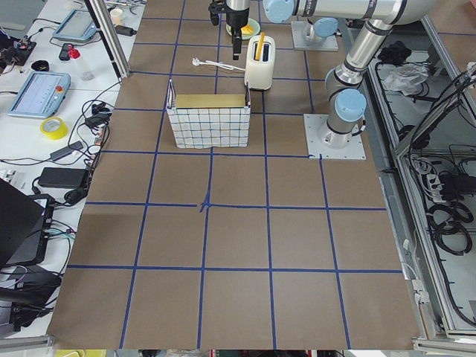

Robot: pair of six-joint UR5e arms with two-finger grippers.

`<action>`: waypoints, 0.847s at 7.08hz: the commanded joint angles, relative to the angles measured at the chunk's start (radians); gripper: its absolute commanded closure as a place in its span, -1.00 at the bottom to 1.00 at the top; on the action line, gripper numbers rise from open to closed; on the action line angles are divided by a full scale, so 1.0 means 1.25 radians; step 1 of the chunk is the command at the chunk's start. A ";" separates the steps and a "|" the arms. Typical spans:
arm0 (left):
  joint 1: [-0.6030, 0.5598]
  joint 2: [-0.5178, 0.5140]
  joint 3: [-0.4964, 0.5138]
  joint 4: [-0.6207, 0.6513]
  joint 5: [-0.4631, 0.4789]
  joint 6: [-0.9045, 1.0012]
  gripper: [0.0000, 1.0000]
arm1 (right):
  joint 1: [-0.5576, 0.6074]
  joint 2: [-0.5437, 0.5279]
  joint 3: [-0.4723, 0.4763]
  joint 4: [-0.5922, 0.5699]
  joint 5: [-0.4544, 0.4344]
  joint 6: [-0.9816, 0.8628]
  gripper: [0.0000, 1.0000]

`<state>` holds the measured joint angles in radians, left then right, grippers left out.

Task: Press toaster with right arm
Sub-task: 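Lift the right gripper up and away from the toaster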

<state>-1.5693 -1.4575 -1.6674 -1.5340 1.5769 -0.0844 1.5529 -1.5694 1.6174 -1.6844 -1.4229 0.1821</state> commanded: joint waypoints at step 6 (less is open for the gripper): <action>0.000 0.000 0.000 0.000 0.000 0.000 -1.00 | -0.010 0.091 -0.204 0.177 -0.116 -0.256 -1.00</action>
<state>-1.5693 -1.4575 -1.6673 -1.5340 1.5769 -0.0843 1.5402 -1.4703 1.3913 -1.4809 -1.5533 -0.1185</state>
